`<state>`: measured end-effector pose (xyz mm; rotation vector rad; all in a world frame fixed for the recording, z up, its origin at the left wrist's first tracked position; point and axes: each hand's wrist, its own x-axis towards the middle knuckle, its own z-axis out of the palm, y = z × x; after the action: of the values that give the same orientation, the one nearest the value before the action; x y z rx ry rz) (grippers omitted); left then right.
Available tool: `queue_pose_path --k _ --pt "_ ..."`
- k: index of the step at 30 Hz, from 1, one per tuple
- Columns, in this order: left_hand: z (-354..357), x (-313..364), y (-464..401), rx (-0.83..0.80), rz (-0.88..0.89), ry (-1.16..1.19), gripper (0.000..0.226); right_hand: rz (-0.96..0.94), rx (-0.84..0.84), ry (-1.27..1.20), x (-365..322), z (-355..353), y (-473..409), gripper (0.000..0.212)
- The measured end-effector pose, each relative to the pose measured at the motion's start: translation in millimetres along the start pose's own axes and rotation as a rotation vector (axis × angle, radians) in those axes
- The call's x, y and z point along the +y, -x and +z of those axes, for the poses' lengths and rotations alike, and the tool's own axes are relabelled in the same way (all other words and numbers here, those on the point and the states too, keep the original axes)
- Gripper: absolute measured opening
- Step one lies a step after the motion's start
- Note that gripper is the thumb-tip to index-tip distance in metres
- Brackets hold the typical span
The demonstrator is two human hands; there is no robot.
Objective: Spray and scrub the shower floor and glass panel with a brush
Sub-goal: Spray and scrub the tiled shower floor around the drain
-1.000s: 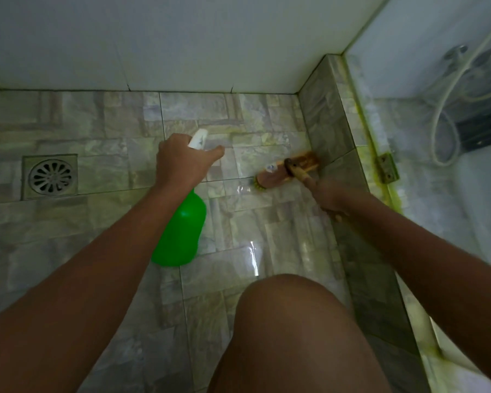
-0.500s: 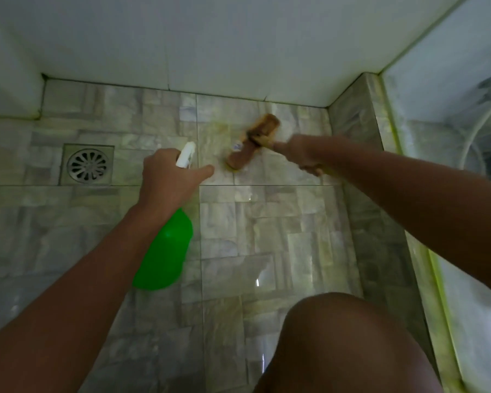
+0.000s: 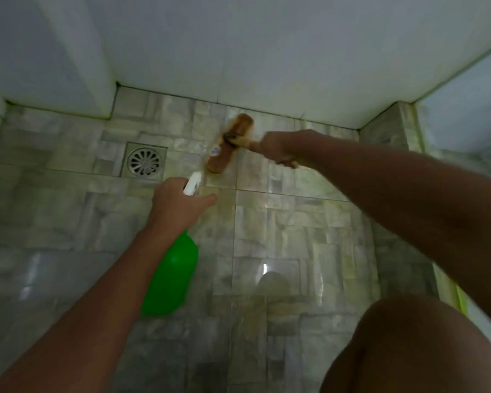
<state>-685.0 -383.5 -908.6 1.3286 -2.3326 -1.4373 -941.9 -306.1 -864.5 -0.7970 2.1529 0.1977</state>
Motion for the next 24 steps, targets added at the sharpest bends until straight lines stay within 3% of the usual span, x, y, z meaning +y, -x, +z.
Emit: queue_pose_path --k 4,9,14,24 --pt "-18 -21 19 0.003 -0.042 -0.041 0.061 -0.029 0.022 -0.091 -66 17 3 0.071" --pt "-32 -35 43 -0.002 0.017 -0.049 0.064 0.146 0.087 -0.189 -9 43 52 0.085" --pt "-32 -36 56 0.02 -0.023 -0.056 0.054 0.349 0.047 -0.333 46 87 104 0.074" --pt "-41 -38 51 0.046 -0.076 -0.036 0.051 0.331 -0.036 -0.474 29 147 134 0.064"
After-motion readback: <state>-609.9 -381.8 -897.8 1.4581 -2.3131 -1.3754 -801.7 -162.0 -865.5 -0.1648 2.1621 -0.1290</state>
